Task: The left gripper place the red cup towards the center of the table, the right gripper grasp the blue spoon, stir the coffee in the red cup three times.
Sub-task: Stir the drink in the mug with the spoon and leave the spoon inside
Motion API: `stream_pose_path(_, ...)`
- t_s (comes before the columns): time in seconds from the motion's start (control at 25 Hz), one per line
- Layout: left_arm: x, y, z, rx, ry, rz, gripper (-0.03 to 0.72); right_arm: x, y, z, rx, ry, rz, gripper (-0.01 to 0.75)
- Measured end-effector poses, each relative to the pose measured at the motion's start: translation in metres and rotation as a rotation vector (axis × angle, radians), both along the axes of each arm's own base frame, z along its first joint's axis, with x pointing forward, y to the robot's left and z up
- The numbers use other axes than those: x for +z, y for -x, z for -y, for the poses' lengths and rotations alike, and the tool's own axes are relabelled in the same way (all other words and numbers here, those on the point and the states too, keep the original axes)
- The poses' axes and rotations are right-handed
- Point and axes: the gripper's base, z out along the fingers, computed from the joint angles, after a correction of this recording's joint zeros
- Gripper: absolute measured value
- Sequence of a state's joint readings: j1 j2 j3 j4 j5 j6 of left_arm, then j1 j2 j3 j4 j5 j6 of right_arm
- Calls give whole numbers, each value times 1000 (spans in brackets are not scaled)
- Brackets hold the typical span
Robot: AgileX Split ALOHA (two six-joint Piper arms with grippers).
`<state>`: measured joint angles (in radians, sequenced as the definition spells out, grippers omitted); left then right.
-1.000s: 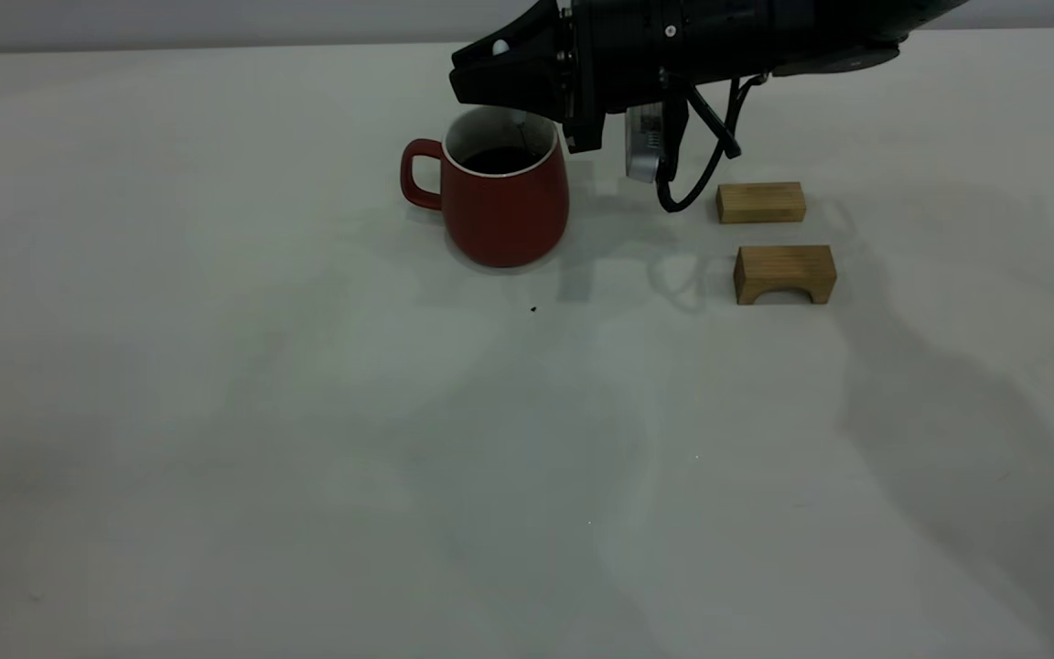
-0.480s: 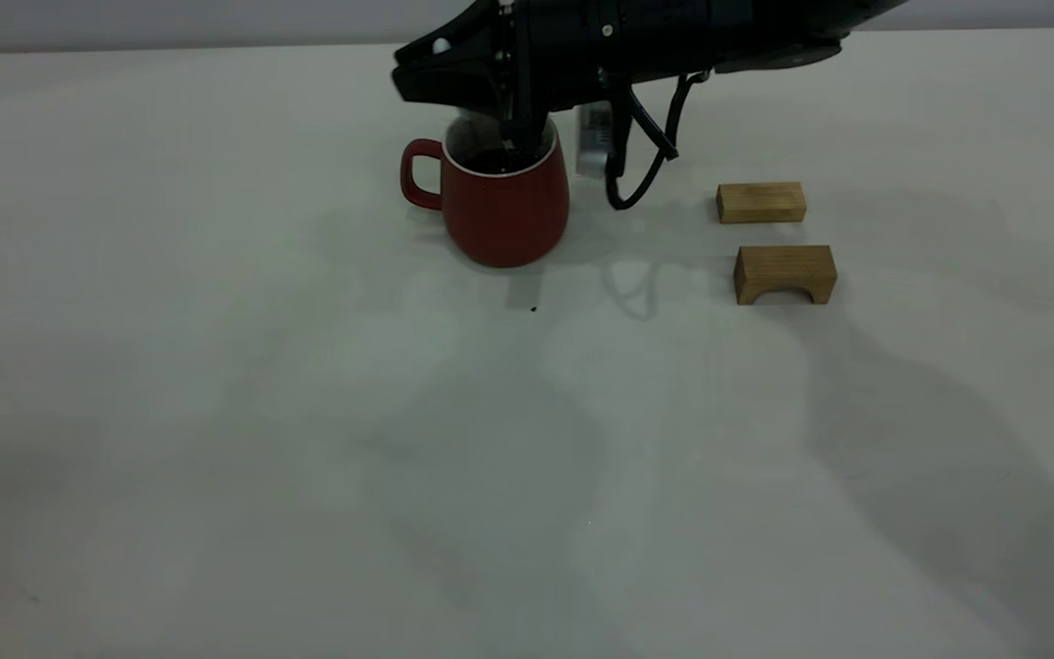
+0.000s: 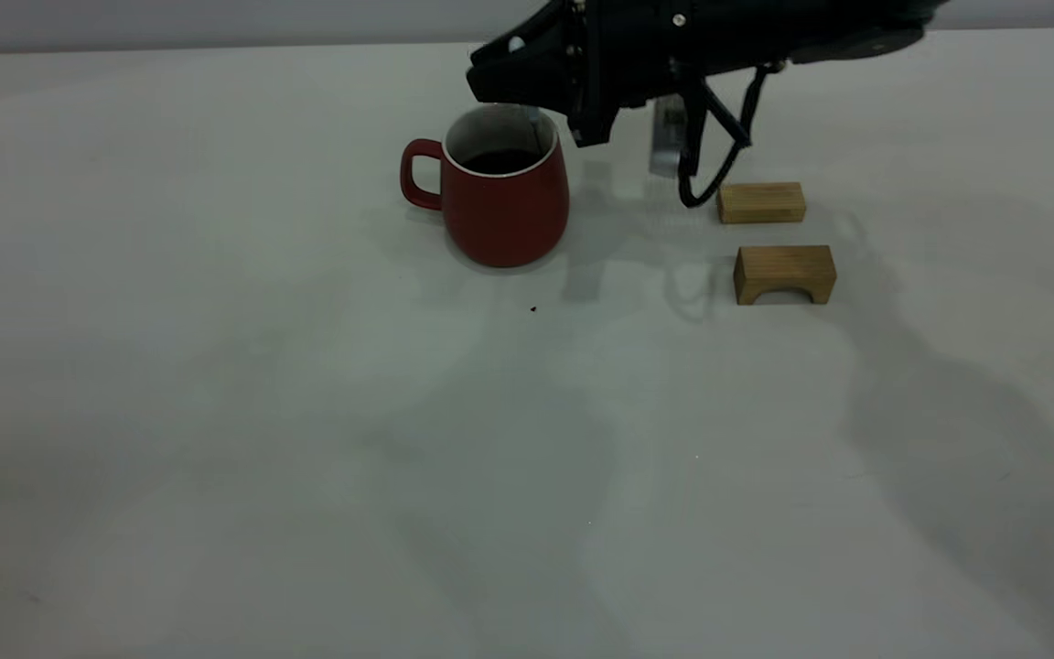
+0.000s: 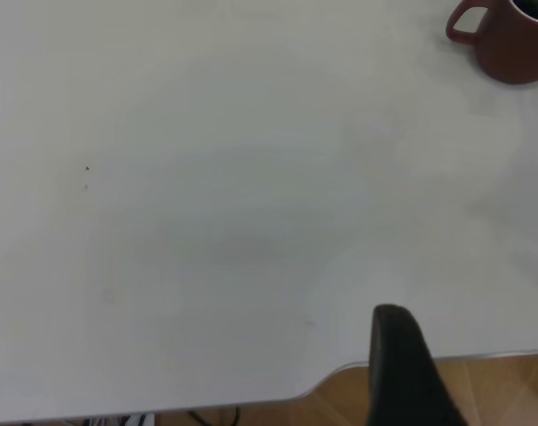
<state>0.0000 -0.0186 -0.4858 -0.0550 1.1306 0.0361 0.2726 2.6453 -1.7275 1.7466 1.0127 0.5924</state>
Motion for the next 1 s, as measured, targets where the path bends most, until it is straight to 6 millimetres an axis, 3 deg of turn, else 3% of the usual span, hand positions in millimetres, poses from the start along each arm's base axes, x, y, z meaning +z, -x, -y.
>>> stream_pose_path(0.24,0,0,0,0,0,0,449,7,9,-21,87,-77,2,122)
stream_pose_path(0.44,0,0,0,0,0,0,449,8,-5,-42,104,-85,83,122)
stream_pose_path(0.72,0,0,0,0,0,0,449,-2,-26,-24,-32,10,92,122)
stream_pose_path(1.0,0,0,0,0,1,0,449,-3,-24,-24,-15,-6,87,122)
